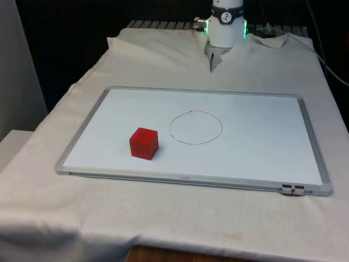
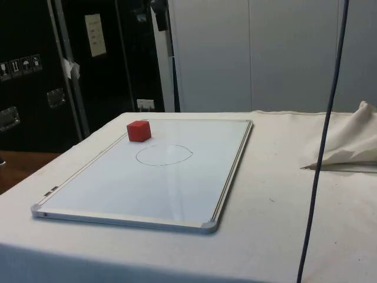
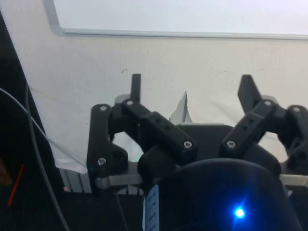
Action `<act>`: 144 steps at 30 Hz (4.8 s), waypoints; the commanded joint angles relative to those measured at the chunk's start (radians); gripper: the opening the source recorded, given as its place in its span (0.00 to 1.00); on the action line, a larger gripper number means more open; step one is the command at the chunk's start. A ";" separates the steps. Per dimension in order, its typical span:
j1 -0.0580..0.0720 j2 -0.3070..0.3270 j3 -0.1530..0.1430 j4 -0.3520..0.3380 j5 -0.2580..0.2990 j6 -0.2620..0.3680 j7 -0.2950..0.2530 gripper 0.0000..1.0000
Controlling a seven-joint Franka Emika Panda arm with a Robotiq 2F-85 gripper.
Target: Push the cube into the marked area.
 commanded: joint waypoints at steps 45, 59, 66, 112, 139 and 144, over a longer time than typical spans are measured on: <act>-0.011 0.043 -0.006 -0.011 0.068 0.229 -0.091 0.00; -0.021 0.100 -0.015 -0.056 0.071 0.358 -0.114 0.00; -0.031 0.157 -0.017 -0.047 0.074 0.422 -0.126 0.00; -0.090 0.613 -0.123 0.208 0.253 0.657 -0.258 0.00; -0.105 0.775 -0.158 0.274 0.357 0.801 -0.225 0.00; -0.103 0.786 -0.170 0.277 0.355 0.803 -0.214 0.00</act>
